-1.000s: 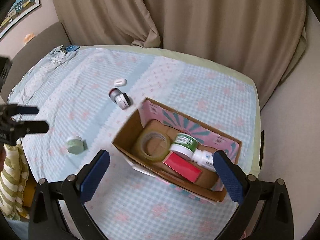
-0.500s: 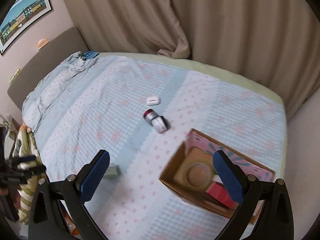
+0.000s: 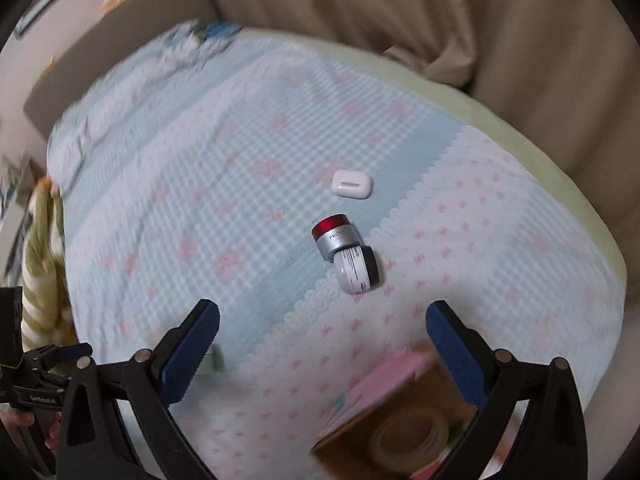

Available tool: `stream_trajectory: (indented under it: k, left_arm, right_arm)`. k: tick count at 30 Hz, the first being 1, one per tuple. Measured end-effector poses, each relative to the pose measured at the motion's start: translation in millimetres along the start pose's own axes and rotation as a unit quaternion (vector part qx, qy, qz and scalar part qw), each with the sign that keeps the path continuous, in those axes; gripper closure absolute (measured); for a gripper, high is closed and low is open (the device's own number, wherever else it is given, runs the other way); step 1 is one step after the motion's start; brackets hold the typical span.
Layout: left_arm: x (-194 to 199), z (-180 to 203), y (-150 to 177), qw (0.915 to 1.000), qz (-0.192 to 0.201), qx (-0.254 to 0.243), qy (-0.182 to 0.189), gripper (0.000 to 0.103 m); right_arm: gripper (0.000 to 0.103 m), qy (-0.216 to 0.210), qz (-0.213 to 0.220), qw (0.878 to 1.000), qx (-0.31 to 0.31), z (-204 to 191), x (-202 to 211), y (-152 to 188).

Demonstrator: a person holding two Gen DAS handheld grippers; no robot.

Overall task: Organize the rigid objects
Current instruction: 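Grasp the small green jar with the left tool while the right tool grasps the PROYA jar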

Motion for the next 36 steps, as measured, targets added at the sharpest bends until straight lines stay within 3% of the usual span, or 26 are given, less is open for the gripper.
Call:
stream_trajectory:
  k: [11,16,19,23,26,31,36]
  left_arm:
    - [-94.9,25.0,-15.0,0.9981,-0.043,0.035,-0.028,0.002]
    - [-121.7,34.6,-21.9,0.9971,-0.058,0.036,-0.033,0.002]
    - [-135.2,38.5,-21.8,0.9961,-0.071,0.041,-0.033,0.011]
    - [-143.9,43.1,-19.7,0.9951,-0.078,0.040,-0.046,0.019]
    - [-150.5,47.9,-20.8,0.9943,-0.085,0.034,-0.055,0.024]
    - [-155.4,58.8,-19.0,0.9939,-0.084,0.021,-0.069,0.035]
    - [-154.8,45.8,-21.1,0.9947,-0.083,0.021,-0.056,0.035]
  right_arm:
    - [0.000,-0.007,-0.141,0.986,0.084,33.7,-133.5,-45.3]
    - [0.007,-0.001,-0.187,0.975,0.121,35.9,-183.9,-56.6]
    - [0.015,0.004,-0.214,0.968,0.129,37.0,-210.1,-60.2]
    - [0.028,0.006,-0.229,0.964,0.132,35.8,-228.2,-63.4]
    - [0.031,0.011,-0.232,0.963,0.135,34.9,-236.3,-67.3]
    - [0.052,0.021,-0.232,0.963,0.137,32.2,-244.0,-72.9]
    - [0.053,0.028,-0.226,0.965,0.131,33.1,-246.4,-79.8]
Point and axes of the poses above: each gripper's, at about its wrist camera, not at the fingertips, and x roughly against the way its jaws point, z to its right, y to its underside, the point moved 1 cm from there along -x, roughly the way its jaws point, and after that the axes turned 9 degrees about -y, right-handed, at the moved point
